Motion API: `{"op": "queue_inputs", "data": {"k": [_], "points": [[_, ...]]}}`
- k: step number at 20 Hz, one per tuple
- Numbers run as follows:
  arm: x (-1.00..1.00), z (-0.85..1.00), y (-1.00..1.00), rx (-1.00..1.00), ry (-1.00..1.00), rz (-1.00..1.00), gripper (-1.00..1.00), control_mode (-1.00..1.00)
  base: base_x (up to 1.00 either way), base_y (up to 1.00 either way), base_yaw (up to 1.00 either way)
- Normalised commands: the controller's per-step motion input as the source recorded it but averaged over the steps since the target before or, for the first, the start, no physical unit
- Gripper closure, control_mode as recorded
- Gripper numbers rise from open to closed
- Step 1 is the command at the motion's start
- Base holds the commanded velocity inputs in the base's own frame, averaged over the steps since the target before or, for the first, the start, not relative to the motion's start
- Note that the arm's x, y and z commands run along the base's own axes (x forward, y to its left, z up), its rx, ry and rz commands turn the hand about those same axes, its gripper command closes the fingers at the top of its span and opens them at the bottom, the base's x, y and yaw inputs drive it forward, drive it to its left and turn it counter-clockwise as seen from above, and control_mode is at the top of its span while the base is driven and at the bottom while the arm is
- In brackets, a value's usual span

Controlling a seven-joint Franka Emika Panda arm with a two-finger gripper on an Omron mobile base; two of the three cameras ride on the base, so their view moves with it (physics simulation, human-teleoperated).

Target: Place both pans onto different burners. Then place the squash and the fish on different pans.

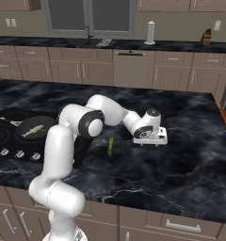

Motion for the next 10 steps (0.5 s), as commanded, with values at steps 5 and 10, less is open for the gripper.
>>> {"op": "queue_inputs", "data": {"k": [5,10], "points": [[0.01,-0.02,0.0,0.0,0.02,0.0,1.0,-1.0,0.0,0.0,0.0],[0.0,0.01,0.0,0.0,0.0,0.0,1.0,-1.0,0.0,0.0,0.0]]}}
